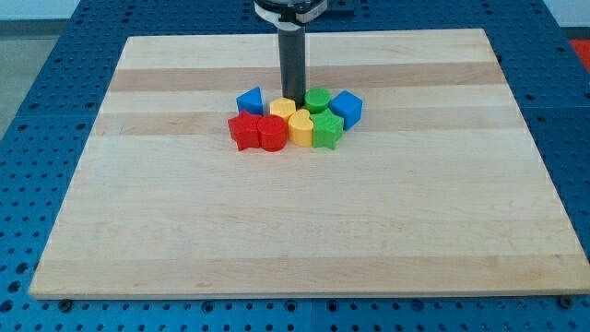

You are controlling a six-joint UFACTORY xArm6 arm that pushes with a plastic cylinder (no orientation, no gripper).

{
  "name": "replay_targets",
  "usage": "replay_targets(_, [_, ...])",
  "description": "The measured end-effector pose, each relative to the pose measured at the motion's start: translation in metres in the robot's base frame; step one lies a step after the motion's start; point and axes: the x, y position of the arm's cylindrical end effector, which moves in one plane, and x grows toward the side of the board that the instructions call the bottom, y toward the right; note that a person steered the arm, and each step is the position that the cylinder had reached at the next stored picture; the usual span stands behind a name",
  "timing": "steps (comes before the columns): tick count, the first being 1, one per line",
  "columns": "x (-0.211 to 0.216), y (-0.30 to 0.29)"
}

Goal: Place the blue triangle close to the top left of the red circle

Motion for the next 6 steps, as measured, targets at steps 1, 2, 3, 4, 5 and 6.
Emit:
replay_targets(1, [-0.010,-0.001])
replay_targets(2, [-0.040,-0.010])
replay_targets(3, [-0.062,-0.029])
replay_targets(4, [-0.050,-0.051])
replay_targets(5, [-0.022,-0.052])
replay_targets(6, [0.007,-0.049])
